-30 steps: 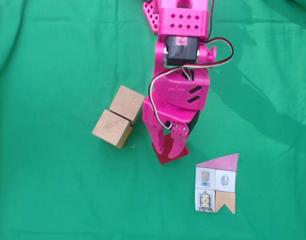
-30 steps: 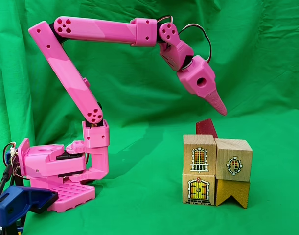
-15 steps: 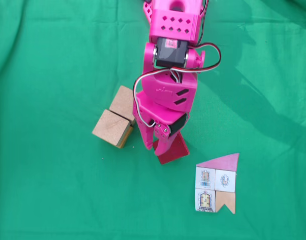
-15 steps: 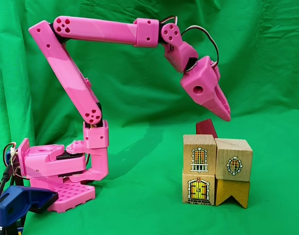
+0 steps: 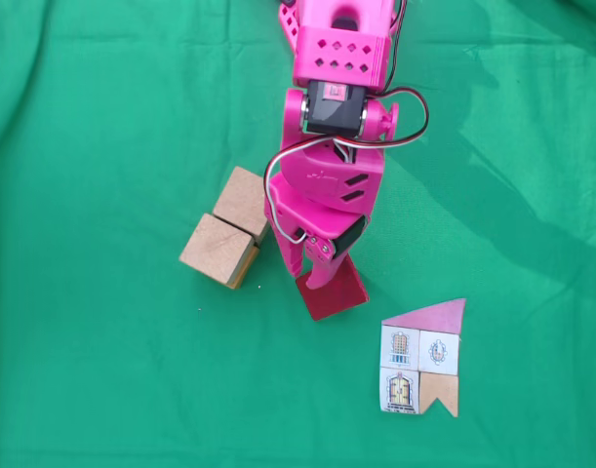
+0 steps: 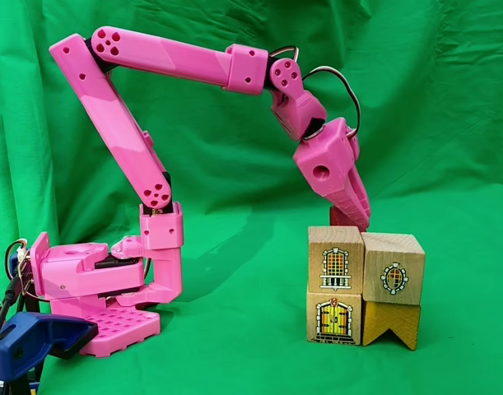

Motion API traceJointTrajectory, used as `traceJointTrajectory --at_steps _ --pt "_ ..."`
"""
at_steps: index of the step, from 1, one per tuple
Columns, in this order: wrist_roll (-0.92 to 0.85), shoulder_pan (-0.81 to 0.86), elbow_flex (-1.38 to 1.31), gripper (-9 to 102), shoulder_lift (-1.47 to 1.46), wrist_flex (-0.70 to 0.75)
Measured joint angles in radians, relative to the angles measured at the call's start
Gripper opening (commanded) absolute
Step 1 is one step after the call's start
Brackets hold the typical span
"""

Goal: Grasp some building blocks and build the house on the picture.

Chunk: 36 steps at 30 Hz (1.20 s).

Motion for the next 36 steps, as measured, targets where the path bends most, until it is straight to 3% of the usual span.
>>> traceJointTrajectory --at_steps 23,36 --pt "0.002 -0.207 0.006 4 0.023 0.000" --pt "0.002 -0.235 0.089 4 0.087 0.000"
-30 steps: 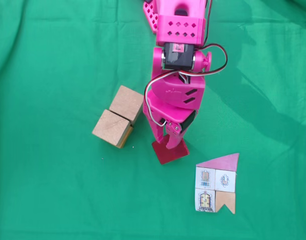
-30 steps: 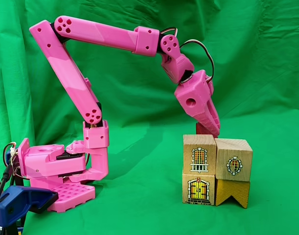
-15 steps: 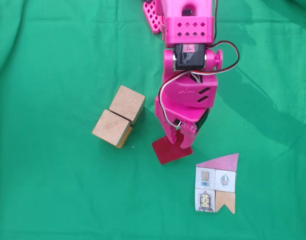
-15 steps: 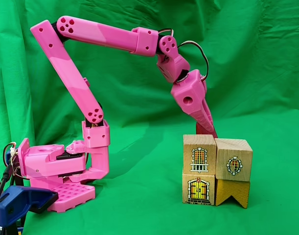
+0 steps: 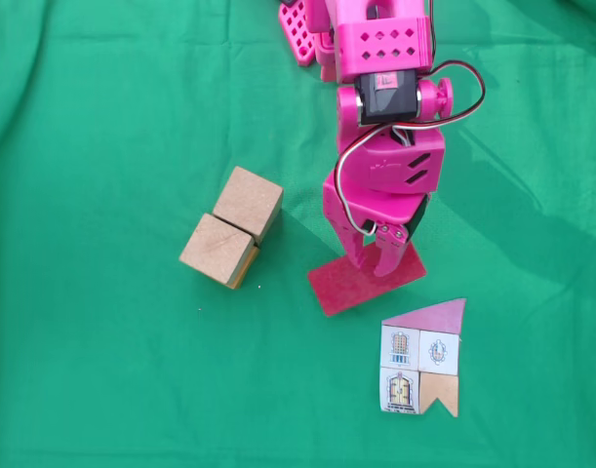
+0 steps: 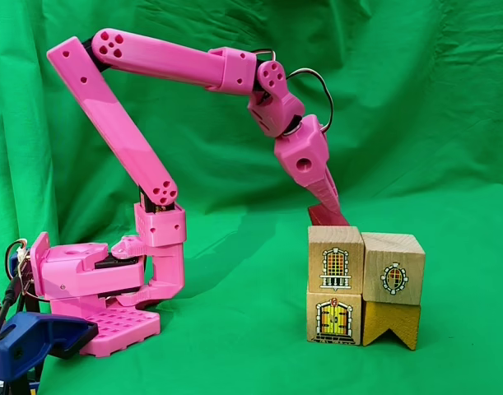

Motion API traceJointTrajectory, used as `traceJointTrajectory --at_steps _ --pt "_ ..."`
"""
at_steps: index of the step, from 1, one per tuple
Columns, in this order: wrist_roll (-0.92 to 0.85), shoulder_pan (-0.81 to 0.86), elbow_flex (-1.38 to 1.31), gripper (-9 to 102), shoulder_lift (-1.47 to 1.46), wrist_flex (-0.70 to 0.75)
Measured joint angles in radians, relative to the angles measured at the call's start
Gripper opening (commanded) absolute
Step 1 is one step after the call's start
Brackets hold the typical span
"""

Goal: Grasp some building blocks and build the house on the picture.

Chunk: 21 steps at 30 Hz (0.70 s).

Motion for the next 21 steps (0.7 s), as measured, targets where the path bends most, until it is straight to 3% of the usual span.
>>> traceJointTrajectory --at_steps 14,21 --pt "0.000 0.000 0.032 6 0.040 0.005" --pt "0.006 0.000 0.049 6 0.055 0.146"
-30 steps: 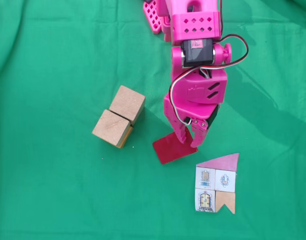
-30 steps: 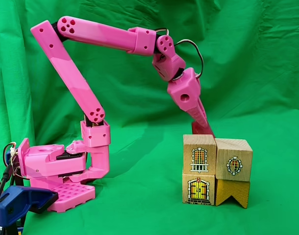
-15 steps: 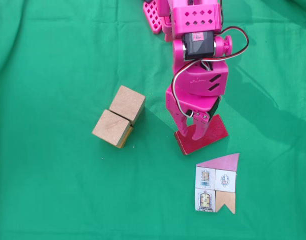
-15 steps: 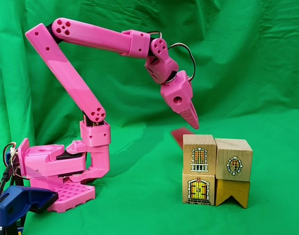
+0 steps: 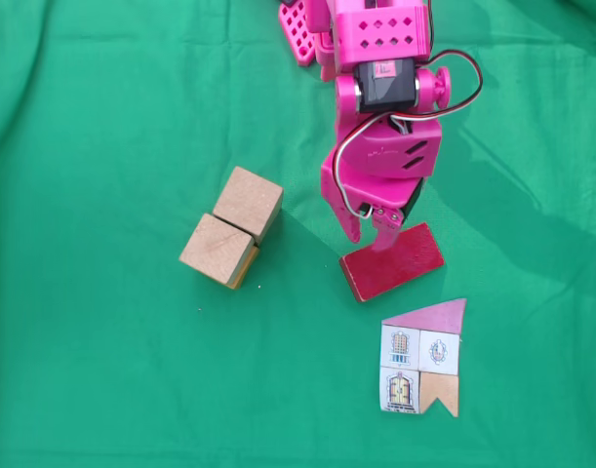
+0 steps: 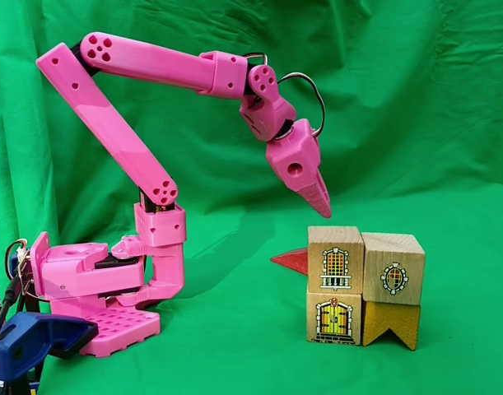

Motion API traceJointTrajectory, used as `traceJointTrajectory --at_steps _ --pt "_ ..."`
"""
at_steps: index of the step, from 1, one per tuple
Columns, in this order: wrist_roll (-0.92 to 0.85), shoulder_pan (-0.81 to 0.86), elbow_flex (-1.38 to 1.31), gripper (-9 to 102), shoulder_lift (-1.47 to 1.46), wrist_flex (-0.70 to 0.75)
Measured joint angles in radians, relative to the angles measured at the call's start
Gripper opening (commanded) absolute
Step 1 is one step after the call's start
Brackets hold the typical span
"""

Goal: Grasp some building blocks and build the house on the picture.

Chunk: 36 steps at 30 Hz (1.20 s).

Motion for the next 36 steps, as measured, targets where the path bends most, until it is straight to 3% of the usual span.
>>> traceJointTrajectory --at_steps 20,36 --pt "0.509 -0.058 0.000 6 0.000 0.032" --pt "0.537 -0.083 -0.028 25 -0.138 0.032"
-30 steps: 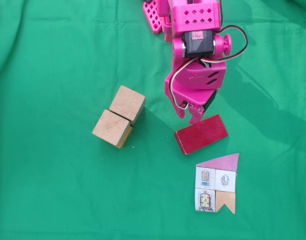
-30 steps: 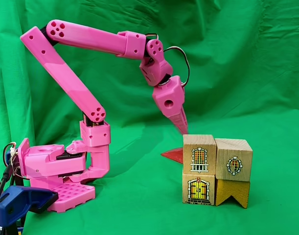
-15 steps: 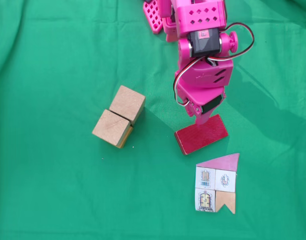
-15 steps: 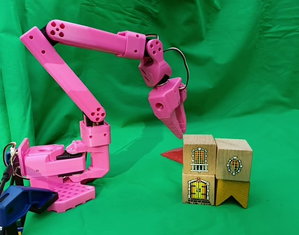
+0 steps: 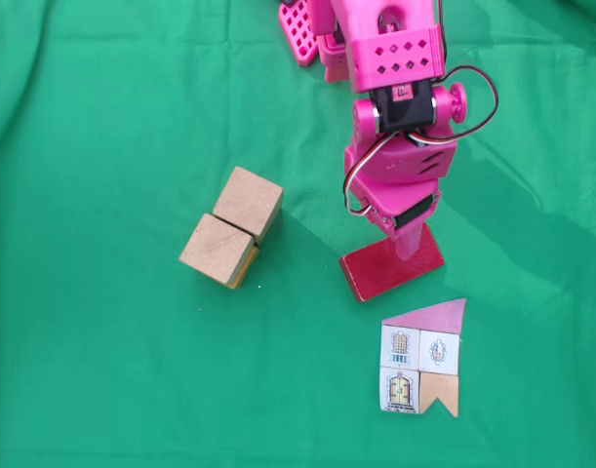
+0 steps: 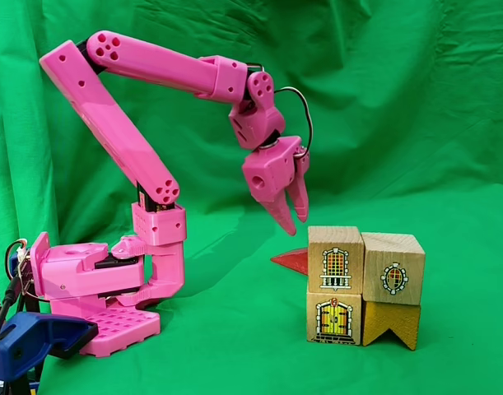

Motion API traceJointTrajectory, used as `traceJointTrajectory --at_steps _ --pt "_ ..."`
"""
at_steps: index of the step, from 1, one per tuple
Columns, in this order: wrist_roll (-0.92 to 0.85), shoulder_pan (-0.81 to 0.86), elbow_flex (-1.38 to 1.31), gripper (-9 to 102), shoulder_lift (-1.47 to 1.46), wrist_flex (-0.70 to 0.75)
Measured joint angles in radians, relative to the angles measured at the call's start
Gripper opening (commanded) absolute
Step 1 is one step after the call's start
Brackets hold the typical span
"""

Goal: Grasp some building blocks and build the house on the picture.

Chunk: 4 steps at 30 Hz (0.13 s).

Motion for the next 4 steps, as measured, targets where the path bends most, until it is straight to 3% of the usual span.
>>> traceJointTrajectory --at_steps 4 --pt "0.000 0.000 -0.048 25 -0.060 0.000"
